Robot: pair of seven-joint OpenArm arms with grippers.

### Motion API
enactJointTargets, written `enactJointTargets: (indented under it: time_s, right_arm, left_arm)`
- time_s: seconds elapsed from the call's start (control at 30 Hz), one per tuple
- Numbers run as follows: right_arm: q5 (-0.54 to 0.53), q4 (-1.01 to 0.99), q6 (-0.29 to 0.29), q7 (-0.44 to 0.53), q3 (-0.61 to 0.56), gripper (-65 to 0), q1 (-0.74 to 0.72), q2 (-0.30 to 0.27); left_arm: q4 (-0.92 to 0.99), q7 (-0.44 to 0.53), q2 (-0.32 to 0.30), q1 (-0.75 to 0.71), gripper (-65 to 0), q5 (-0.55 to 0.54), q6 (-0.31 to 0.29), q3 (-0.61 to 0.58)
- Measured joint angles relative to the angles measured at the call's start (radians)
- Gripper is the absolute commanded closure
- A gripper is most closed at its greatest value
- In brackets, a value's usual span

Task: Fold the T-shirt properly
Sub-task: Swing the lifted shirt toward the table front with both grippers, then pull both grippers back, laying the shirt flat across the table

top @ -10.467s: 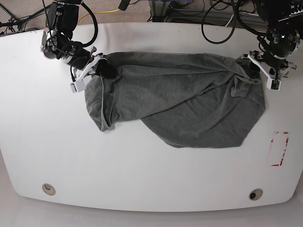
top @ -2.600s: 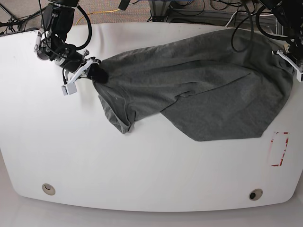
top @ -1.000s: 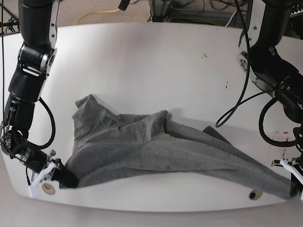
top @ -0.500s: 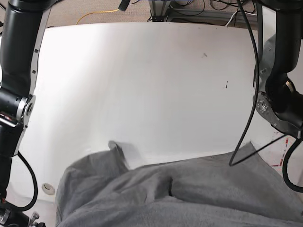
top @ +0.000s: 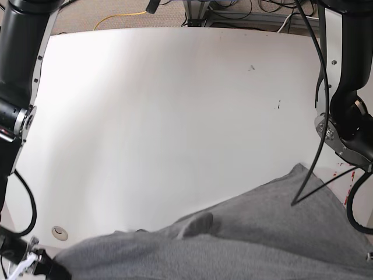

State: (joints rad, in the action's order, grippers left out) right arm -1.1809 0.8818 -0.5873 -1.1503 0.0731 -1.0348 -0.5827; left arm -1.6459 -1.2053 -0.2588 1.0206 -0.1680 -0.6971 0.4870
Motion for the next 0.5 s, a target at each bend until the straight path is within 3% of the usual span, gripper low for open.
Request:
enactJointTargets:
  time_s: [0.33, 0.5]
  right_arm:
    - [-0.106, 0.001, 0.005, -0.005, 0.165, 0.0, 0.396, 0.004]
    - [-0.116, 0.068, 0.007, -0.003, 0.204, 0.0, 0.548, 0.007]
  left_arm:
    - [-0.113, 0.000, 0.005, -0.341, 0.0, -0.011, -0.002, -0.003]
    - [-0.192, -0.072, 0.025, -0.552, 0.0, -0.001, -0.002, 0.005]
